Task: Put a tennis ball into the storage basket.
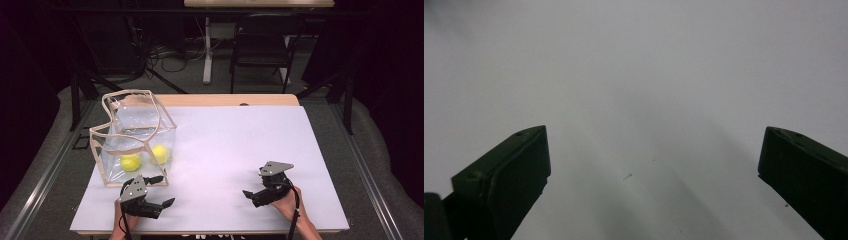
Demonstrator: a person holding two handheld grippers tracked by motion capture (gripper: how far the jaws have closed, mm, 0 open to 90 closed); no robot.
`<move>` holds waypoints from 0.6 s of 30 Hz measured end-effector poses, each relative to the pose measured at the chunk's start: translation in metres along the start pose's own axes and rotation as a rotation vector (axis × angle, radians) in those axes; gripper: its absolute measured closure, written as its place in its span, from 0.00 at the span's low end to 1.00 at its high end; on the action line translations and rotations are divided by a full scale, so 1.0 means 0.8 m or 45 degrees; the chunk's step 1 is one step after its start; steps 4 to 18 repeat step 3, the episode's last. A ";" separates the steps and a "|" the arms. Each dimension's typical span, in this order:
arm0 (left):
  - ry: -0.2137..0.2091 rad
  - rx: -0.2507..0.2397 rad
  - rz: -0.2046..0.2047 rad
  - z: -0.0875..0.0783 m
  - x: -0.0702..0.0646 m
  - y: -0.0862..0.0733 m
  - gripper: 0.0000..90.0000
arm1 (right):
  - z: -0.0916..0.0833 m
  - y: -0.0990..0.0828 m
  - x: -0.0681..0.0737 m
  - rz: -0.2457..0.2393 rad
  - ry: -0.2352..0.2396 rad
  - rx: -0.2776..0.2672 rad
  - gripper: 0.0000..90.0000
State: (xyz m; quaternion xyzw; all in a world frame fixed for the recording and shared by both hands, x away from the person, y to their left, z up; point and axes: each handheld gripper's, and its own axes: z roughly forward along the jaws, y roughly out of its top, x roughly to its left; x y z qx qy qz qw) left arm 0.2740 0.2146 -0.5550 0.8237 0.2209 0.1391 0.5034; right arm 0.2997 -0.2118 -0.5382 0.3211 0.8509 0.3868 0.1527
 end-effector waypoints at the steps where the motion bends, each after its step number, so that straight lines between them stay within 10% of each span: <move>1: 0.000 0.000 0.006 0.000 0.000 0.000 0.18 | -0.001 -0.001 0.000 -0.002 -0.005 0.003 0.00; 18: -0.002 -0.003 0.004 -0.001 -0.001 0.001 0.18 | 0.000 -0.004 -0.001 0.012 0.001 0.000 0.00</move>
